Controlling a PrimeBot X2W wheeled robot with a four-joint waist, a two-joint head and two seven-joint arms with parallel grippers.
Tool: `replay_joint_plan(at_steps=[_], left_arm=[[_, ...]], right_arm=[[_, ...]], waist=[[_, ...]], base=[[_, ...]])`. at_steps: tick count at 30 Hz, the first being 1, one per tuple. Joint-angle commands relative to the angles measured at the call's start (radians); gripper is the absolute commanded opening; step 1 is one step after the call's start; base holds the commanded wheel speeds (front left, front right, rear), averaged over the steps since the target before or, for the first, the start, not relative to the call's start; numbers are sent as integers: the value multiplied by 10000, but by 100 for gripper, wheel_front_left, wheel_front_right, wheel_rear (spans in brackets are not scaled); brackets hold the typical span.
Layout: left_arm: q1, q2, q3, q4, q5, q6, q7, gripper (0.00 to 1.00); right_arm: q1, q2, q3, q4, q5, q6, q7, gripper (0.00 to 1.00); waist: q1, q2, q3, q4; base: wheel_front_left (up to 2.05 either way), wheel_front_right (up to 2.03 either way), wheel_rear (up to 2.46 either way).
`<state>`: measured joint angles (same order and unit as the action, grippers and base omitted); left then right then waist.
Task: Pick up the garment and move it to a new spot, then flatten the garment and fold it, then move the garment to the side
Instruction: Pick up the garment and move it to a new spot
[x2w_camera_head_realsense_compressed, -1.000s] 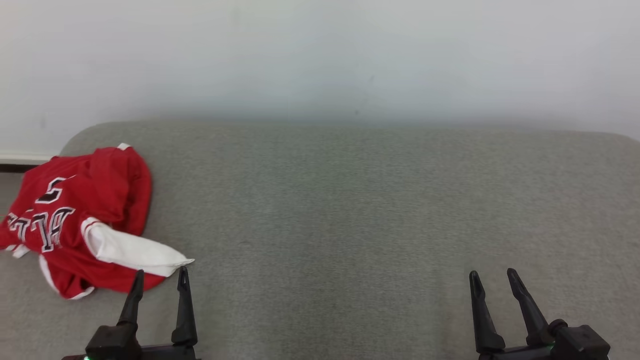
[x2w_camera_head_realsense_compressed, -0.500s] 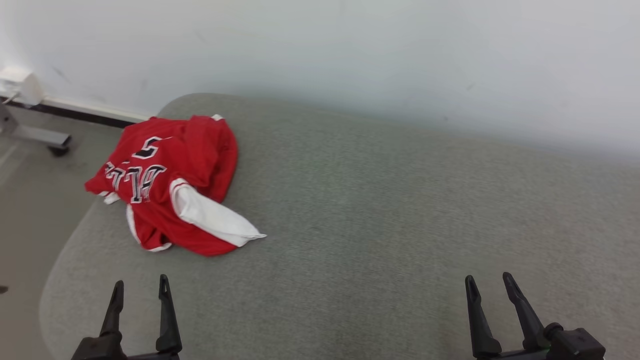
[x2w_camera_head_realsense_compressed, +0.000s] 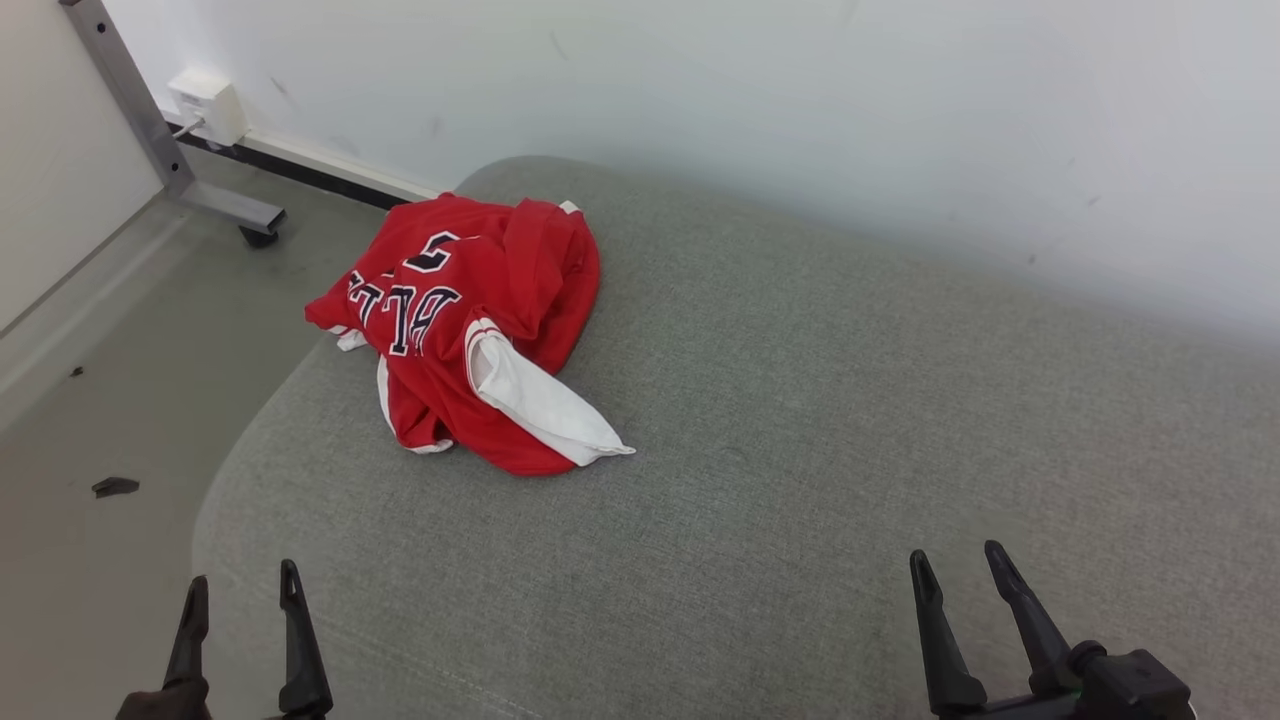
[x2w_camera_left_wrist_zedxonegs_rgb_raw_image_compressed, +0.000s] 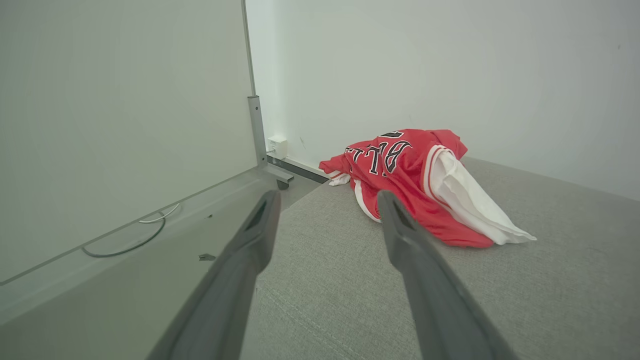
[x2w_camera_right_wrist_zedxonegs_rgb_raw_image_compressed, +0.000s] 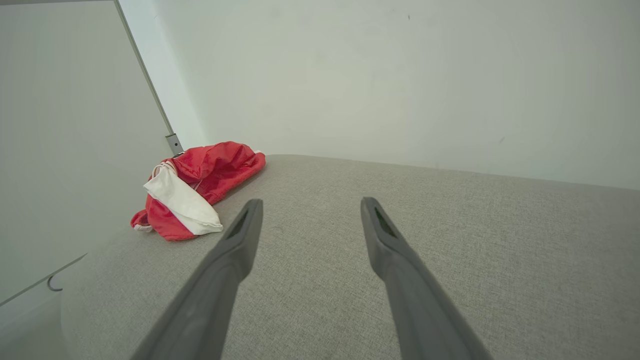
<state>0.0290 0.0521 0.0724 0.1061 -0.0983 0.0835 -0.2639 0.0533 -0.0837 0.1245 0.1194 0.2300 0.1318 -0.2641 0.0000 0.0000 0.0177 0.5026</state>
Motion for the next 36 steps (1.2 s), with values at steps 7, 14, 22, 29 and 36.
replay_joint_plan(at_steps=[7, 14, 22, 29, 36], left_arm=[[43, -17, 101, -120, -98, 101, -11, 100], [-841, -10, -83, 137, -111, -143, -11, 100], [-3303, 344, 358, 606, -409, -530, -9, 100], [-5608, 1075, 886, 1462, -586, -653, -9, 100], [-7509, 1920, 888, 2753, -540, -832, 434, 100]], right_arm=[[-233, -299, 179, 106, 104, -21, -7, 100], [-201, -442, -13, 36, -19, -21, -7, 100], [-769, -1036, -197, -259, -55, -21, -9, 100], [-1285, -1363, -693, -604, 68, -21, -5, 100], [-1604, -1442, -1322, -865, 105, -21, -7, 100]], waist=[[0, 0, 226, 103], [0, 0, 436, -208], [0, 0, 1689, -1606], [0, 0, 3044, -3108], [0, 0, 3903, -4064]], base=[[0, 0, 0], [0, 0, 0], [0, 0, 0], [0, 0, 0], [0, 0, 0]])
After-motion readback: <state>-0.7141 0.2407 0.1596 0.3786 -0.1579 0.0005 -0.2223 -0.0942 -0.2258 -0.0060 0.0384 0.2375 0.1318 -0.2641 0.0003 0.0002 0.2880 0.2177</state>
